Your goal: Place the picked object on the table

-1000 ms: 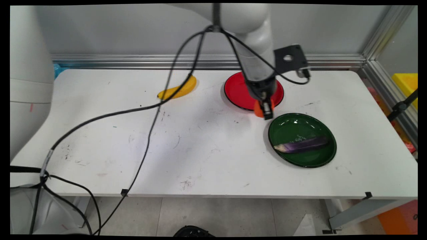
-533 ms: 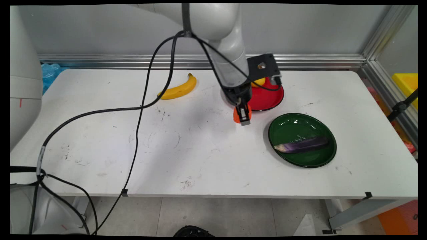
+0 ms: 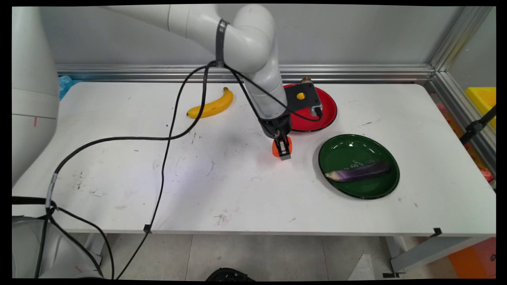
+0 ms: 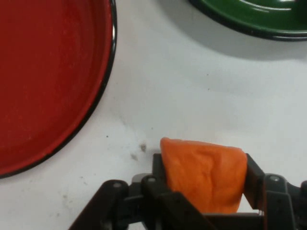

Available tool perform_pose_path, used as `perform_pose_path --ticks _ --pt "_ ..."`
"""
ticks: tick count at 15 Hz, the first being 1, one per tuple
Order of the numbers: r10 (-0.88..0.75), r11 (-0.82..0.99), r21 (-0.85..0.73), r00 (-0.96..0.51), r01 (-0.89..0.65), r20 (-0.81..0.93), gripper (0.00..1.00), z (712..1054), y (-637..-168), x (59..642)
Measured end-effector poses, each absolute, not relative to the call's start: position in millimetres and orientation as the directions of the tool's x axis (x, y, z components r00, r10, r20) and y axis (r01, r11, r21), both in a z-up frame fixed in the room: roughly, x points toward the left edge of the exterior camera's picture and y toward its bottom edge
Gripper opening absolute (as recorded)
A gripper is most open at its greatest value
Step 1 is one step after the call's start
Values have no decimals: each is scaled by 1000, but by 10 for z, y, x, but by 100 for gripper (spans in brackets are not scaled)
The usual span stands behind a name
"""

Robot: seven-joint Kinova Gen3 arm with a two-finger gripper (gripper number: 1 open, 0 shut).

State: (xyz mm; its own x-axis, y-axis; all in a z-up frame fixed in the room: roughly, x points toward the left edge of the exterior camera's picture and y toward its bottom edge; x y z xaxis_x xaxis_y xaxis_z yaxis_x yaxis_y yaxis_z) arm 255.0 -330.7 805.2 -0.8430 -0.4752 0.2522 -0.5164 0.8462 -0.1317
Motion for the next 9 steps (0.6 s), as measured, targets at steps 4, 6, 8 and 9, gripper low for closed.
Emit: perform_pose_path --ticks 4,6,8,9 --pt "-477 847 -117 -838 -519 263 0 7925 -3342 2585" --pt "-472 851 -112 -840 -514 270 100 7907 -3349 2605" --pt "-464 855 -111 -842 -507 275 100 7923 -3348 2622" --pt "-458 858 -110 -844 -502 277 100 7948 -3343 2633"
